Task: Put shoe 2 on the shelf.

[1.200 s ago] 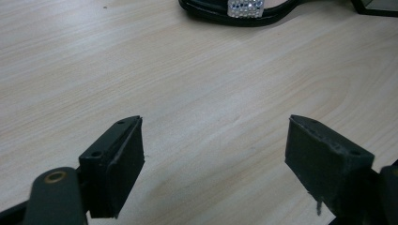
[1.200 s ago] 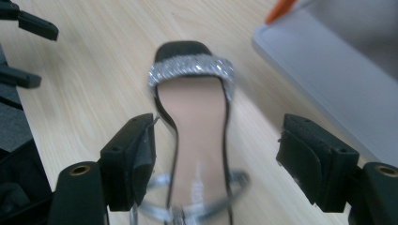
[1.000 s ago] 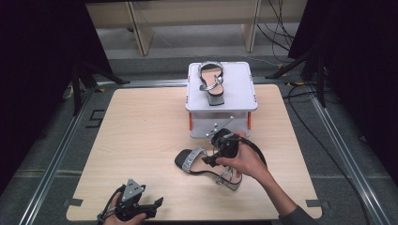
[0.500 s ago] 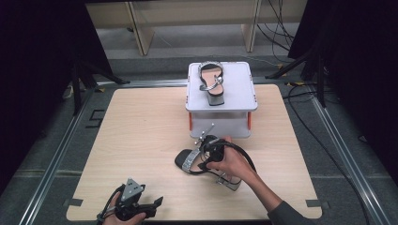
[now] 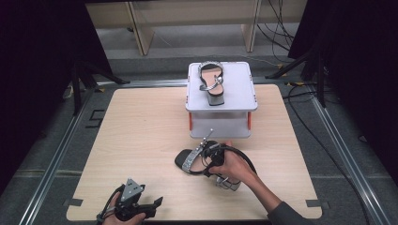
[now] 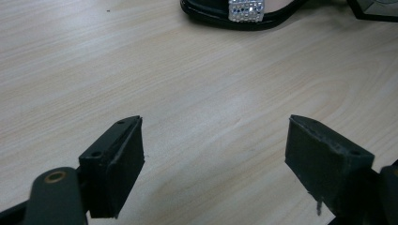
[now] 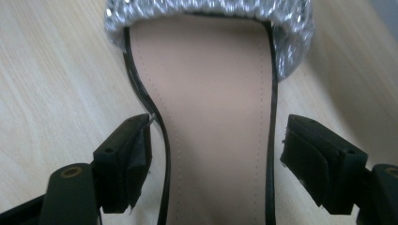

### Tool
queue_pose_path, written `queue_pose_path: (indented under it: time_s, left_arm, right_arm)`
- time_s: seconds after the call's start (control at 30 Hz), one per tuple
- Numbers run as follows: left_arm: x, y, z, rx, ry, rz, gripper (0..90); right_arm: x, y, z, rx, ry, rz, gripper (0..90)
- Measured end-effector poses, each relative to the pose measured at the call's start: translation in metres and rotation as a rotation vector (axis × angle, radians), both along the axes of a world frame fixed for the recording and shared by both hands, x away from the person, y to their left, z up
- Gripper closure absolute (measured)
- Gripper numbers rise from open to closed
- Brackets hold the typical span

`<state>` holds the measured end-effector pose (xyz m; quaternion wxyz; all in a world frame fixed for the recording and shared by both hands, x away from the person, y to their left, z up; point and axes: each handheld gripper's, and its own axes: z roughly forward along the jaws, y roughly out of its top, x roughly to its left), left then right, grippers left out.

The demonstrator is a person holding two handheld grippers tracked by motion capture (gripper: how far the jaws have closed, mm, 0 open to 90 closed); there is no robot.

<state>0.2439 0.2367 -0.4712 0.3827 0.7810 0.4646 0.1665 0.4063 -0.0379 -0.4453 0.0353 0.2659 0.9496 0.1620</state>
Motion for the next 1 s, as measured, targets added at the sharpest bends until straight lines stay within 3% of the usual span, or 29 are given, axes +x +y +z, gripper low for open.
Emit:
queue_pose_path:
  time_s: [0.23, 0.27, 0.3, 0.43, 0.63, 0.77, 0.8, 1.0]
  left_arm:
    - [0.001, 0.002, 0.001, 0.030, -0.004, -0.005, 19.6]
    - [0.001, 0.002, 0.001, 0.029, -0.002, -0.005, 19.5]
    - [-0.001, -0.001, 0.000, -0.009, -0.005, 0.007, 19.5]
    - [-0.001, 0.000, 0.001, 0.002, -0.002, 0.000, 19.6]
    - [0.000, 0.001, 0.001, 0.000, -0.003, -0.001, 19.6]
    - [0.000, 0.002, 0.001, 0.002, -0.004, 0.000, 19.6]
    - [0.000, 0.003, 0.001, 0.019, -0.004, -0.002, 19.6]
    - [0.000, 0.003, 0.001, 0.017, -0.004, 0.000, 19.5]
  right_arm:
    - [0.001, 0.000, -0.007, -0.028, 0.010, 0.010, 23.7]
    - [0.000, 0.000, -0.009, -0.033, 0.015, -0.001, 23.7]
    - [0.000, 0.000, -0.010, -0.035, 0.018, 0.009, 23.7]
    - [0.001, -0.001, -0.015, -0.045, 0.009, 0.022, 23.7]
    - [-0.001, 0.000, -0.014, -0.042, 0.003, 0.002, 30.1]
    - [-0.001, 0.000, -0.013, -0.045, -0.008, 0.029, 33.2]
    - [-0.001, 0.000, -0.013, -0.046, -0.018, 0.042, 33.3]
    - [-0.003, 0.001, -0.012, -0.052, 0.000, 0.004, 33.8]
